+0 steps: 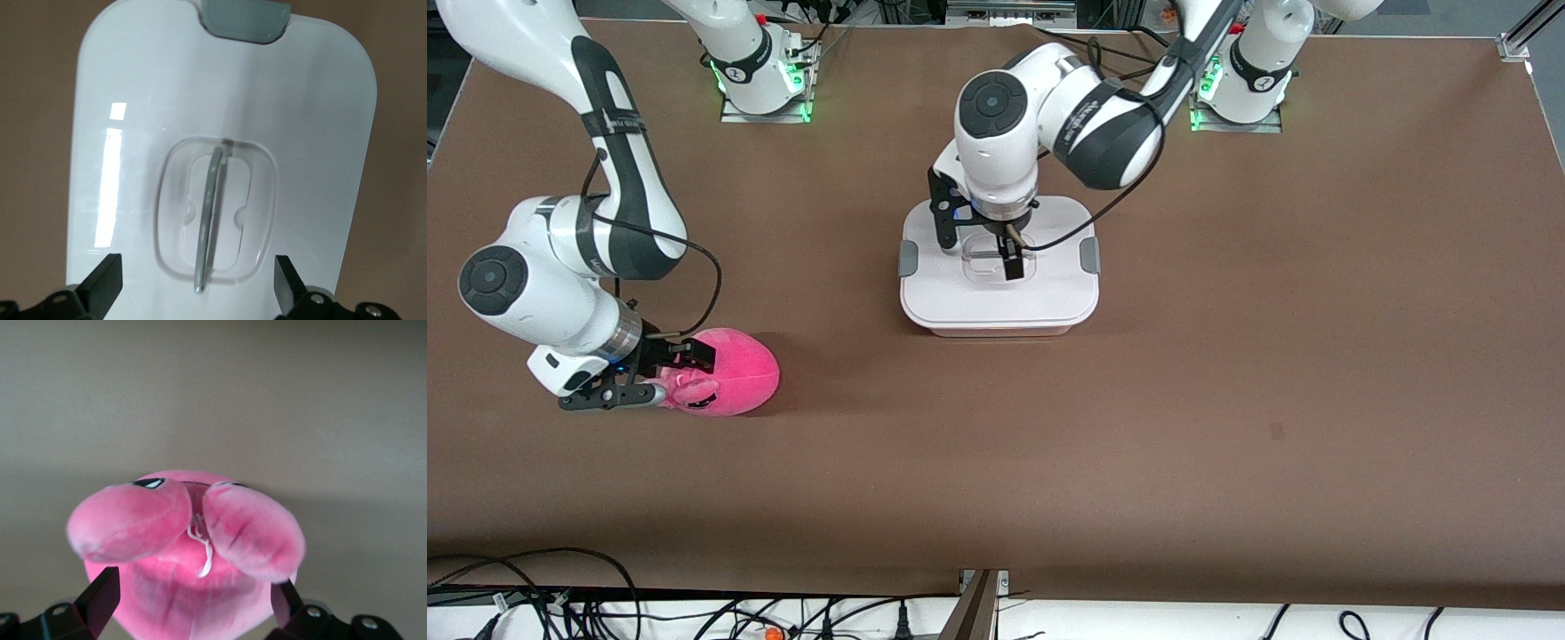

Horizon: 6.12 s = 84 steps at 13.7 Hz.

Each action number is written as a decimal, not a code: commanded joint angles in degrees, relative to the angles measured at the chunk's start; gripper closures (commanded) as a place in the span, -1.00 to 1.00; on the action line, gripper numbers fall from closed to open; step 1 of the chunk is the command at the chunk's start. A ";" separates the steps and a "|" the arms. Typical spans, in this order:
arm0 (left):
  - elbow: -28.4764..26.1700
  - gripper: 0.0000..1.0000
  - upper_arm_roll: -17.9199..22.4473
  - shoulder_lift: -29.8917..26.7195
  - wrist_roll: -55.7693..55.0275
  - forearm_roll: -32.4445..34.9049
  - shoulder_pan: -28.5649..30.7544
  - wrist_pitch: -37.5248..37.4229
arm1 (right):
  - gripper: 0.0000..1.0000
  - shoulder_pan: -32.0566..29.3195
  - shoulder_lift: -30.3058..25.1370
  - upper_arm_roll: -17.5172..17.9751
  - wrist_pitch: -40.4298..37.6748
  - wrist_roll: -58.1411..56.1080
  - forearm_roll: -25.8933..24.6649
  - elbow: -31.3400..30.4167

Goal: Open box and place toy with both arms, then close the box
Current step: 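Reach the left gripper to the lid handle while the right gripper reaches the toy, then grasp the lid handle with the left gripper while the right gripper grasps the toy, then lift the lid off with the left gripper while the right gripper lifts the toy, then lower the pink toy into the pink tub with the right gripper, then open the right gripper and withdraw while the left gripper carries the lid back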

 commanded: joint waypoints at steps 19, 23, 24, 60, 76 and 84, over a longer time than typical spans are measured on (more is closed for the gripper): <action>-1.38 1.00 0.47 -0.27 -0.12 2.21 -2.16 0.09 | 1.00 0.41 -3.27 1.09 -16.16 -1.49 0.47 7.62; -0.86 1.00 0.47 -1.50 -0.03 1.68 -2.07 -1.67 | 1.00 0.94 -3.18 2.23 -23.10 -4.32 0.73 11.93; -0.86 1.00 0.47 -1.76 -0.03 1.68 -1.99 -1.84 | 1.00 1.12 -3.18 2.76 -24.43 -4.41 0.73 12.72; 1.69 1.00 0.73 -10.99 40.05 3.44 51.80 -22.94 | 1.00 39.61 11.05 8.30 -37.72 -22.25 -11.21 34.70; 1.34 1.00 0.64 -10.99 40.23 2.73 51.80 -23.20 | -1.00 43.13 19.59 8.03 -25.93 -9.86 -16.14 35.66; 1.34 1.00 -4.35 -10.56 39.17 2.56 50.75 -23.03 | -1.00 30.06 5.70 7.60 -30.50 -10.99 -8.68 35.84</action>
